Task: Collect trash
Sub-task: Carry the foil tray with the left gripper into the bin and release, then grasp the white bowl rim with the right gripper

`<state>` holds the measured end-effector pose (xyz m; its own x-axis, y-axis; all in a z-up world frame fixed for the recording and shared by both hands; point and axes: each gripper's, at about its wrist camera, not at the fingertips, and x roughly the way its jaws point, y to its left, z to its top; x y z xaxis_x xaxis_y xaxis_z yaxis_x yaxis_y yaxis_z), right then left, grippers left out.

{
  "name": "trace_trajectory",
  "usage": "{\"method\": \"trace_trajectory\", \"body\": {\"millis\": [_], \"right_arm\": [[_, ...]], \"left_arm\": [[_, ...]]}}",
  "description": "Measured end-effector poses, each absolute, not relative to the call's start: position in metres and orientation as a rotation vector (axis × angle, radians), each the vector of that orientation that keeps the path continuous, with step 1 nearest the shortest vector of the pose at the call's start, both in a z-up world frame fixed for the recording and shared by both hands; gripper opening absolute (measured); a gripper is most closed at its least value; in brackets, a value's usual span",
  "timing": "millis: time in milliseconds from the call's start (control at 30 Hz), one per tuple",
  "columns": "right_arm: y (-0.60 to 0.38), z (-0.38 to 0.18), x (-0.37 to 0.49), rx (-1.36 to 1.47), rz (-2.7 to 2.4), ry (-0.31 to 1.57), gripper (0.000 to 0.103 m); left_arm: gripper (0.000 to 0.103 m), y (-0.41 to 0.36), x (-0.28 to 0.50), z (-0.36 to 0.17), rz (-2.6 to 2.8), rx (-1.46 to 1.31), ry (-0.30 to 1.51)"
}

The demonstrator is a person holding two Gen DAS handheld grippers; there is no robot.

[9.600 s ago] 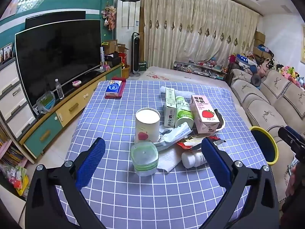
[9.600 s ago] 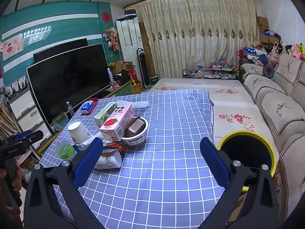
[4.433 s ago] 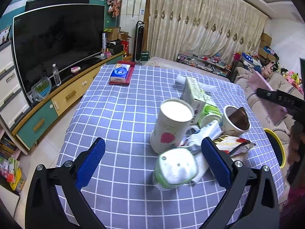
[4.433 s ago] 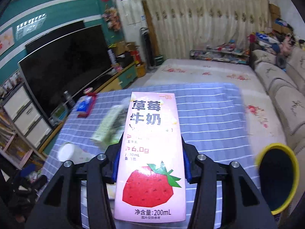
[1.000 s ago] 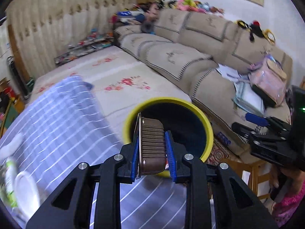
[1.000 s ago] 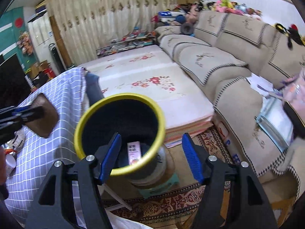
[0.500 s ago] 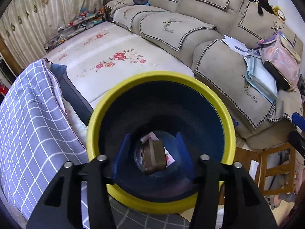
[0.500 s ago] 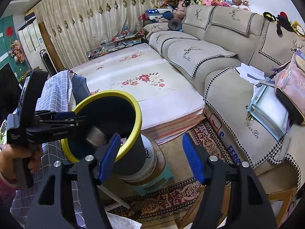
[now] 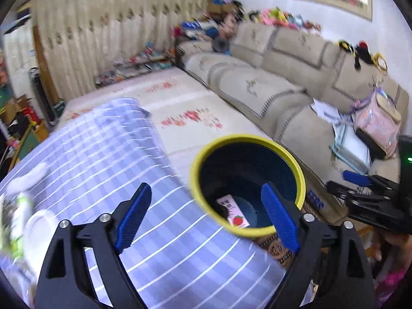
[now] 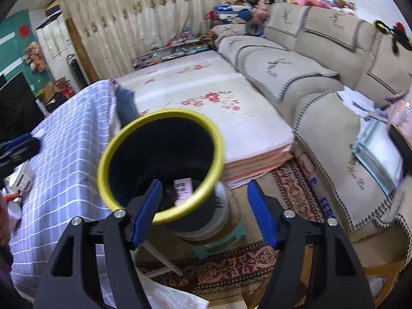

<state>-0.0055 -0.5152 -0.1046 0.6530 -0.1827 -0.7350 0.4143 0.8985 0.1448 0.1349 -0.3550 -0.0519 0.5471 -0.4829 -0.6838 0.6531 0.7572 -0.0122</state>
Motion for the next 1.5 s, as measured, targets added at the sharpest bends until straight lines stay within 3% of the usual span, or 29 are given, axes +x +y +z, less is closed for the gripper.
{"method": "trace_trajectory", "body": {"millis": [133, 467, 833, 1267, 1333, 1400, 1500], "right_arm": [[-0.478, -0.102, 0.024, 0.273, -0.238, 0.804, 0.07], [-0.326, -0.067, 0.119, 0.099, 0.127, 0.793, 0.07], [-0.218, -0.06, 0.197, -0.01, 0.232, 0.874, 0.067], [-0.188, -0.116, 0.233, -0.012, 0.208, 1.017, 0.045], [-0.188, -0.12, 0.236, -0.002, 0.203, 1.024, 0.033], [-0.191, -0.121, 0.237, 0.019, 0.204, 1.022, 0.013], [-0.196, -0.119, 0.237, 0.054, 0.209, 1.006, 0.009]], "left_arm": [[0.096, -0.285, 0.114, -0.033, -0.554, 0.202, 0.647], [0.098, -0.111, 0.082, -0.035, -0.198, 0.047, 0.619], [0.098, -0.042, 0.068, -0.039, -0.137, -0.049, 0.592], [0.098, -0.035, 0.063, -0.048, -0.141, -0.078, 0.614], [0.098, -0.034, 0.063, -0.049, -0.139, -0.077, 0.617], [0.098, -0.033, 0.065, -0.05, -0.137, -0.076, 0.623], [0.098, -0.032, 0.066, -0.053, -0.138, -0.084, 0.632]]}}
